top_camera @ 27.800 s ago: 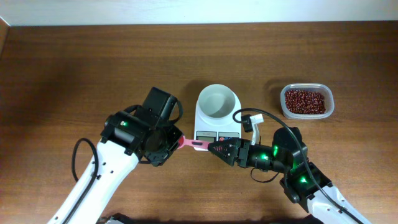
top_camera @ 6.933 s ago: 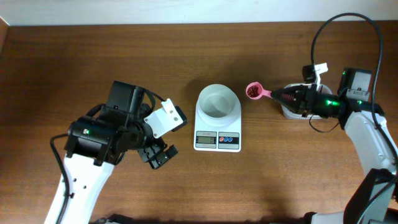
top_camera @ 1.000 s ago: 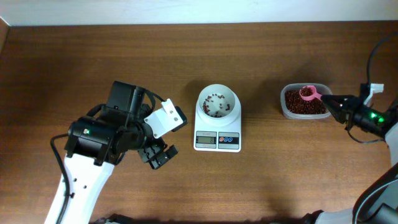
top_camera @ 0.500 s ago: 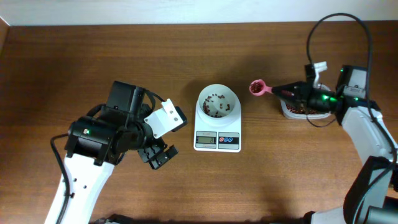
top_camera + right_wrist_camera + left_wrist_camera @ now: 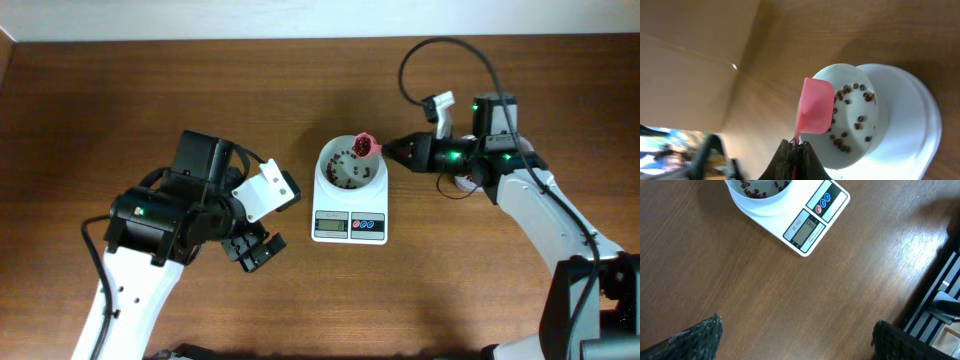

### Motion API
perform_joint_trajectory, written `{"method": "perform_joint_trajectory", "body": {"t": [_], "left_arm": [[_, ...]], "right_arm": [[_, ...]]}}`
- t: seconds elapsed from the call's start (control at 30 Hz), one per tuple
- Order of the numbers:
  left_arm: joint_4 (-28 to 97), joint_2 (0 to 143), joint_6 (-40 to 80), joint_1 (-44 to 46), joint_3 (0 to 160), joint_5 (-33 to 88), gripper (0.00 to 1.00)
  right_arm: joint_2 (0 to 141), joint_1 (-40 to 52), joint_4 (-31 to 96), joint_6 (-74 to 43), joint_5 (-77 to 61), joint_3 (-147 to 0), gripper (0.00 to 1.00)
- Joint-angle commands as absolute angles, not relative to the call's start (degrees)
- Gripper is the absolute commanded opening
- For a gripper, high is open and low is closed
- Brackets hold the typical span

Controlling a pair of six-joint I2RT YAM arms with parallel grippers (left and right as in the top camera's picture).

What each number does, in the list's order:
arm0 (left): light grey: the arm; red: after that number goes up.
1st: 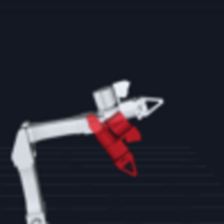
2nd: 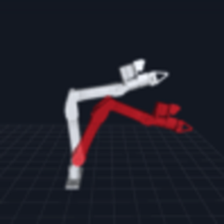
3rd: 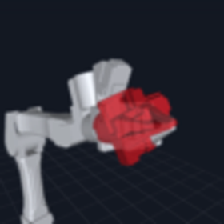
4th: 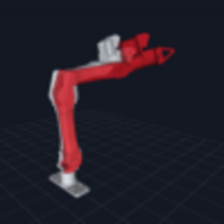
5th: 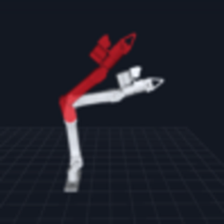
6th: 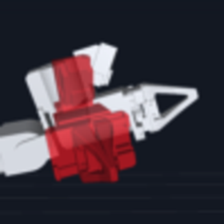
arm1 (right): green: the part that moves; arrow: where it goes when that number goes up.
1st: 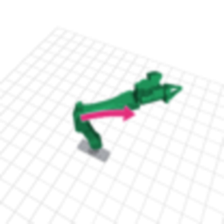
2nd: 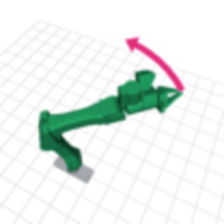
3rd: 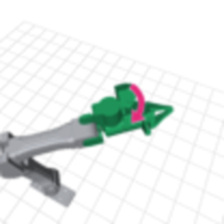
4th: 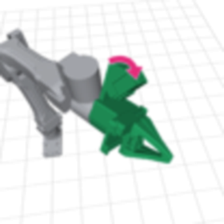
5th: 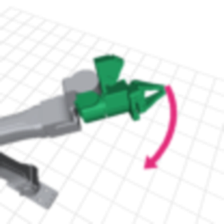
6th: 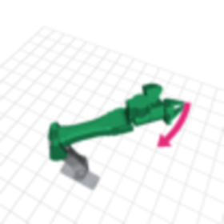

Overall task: Scoop and weigh 50g on scale
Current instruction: 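Carry the scoop over the bowl and pour beans in with the right gripper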

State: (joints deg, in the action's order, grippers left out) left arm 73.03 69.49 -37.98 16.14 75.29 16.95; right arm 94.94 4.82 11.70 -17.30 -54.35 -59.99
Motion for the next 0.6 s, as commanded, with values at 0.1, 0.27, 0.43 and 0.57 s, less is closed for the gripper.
{"method": "perform_joint_trajectory", "body": {"t": [0.1, 0.27, 0.43, 0.57], "left_arm": [[72.97, 69.41, -38.87, 15.81, 75.02, 17.15, 0.99], [72.97, 69.41, -38.87, 15.81, 75.02, 17.12, 0.99], [72.97, 69.41, -38.87, 15.81, 75.02, 17.12, 0.99], [72.95, 69.41, -38.87, 15.81, 75.02, 17.15, 0.99]], "right_arm": [[95.31, 8.34, 11.49, 2.46, -50.65, -60.18, 0.04], [95.29, 10.57, 11.49, 8.36, -50.02, -60.18, 0.04], [94.21, 10.98, 11.44, 8.84, -44.29, -60.25, 0.04], [93.21, 10.98, 11.49, 8.86, -44.29, -60.25, 0.04]]}}
